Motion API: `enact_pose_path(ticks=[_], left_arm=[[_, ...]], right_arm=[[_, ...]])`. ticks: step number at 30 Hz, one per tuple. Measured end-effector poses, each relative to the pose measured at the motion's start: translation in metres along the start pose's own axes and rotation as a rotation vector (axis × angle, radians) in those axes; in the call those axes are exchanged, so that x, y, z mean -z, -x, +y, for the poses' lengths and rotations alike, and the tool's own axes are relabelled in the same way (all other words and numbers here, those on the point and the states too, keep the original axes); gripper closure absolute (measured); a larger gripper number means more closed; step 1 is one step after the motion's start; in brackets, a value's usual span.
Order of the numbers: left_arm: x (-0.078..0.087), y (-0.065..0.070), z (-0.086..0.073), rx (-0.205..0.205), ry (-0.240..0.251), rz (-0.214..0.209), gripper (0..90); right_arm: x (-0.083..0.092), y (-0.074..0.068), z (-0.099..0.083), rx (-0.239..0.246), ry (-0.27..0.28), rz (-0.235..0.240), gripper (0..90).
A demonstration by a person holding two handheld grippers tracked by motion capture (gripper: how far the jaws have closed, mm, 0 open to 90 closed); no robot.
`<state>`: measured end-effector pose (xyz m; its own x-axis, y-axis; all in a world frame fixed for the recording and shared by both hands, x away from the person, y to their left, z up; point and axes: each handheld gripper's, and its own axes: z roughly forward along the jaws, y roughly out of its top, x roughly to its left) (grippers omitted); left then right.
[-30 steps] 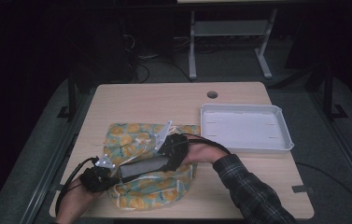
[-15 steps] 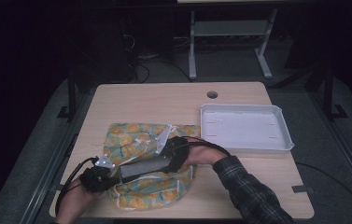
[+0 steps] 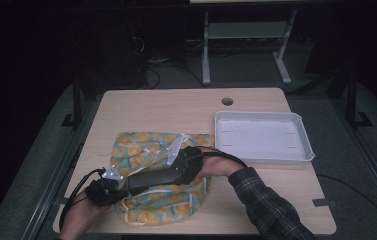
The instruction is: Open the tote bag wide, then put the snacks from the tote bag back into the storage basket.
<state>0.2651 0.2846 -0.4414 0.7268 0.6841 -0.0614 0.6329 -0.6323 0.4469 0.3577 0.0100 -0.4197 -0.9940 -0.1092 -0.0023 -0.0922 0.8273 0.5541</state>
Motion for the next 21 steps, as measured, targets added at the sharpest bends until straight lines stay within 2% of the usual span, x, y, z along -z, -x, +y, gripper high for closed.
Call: enact_pose_path(ticks=[3,6,10,21], left_arm=[[0.0,0.0,0.0,0.002,0.002,-0.001,86.9],[0.0,0.0,0.0,0.006,0.005,0.001,86.9],[0.0,0.001,0.0,0.005,0.005,0.002,86.8],[0.0,0.0,0.0,0.006,0.004,-0.002,86.5]], right_arm=[[0.002,0.001,0.0,0.012,0.016,-0.005,41.6],[0.005,-0.001,0.001,-0.006,0.02,0.0,41.7],[0.01,-0.001,0.003,0.01,0.049,-0.005,41.7],[0.023,0.0,0.007,-0.005,0.093,-0.004,41.7]])
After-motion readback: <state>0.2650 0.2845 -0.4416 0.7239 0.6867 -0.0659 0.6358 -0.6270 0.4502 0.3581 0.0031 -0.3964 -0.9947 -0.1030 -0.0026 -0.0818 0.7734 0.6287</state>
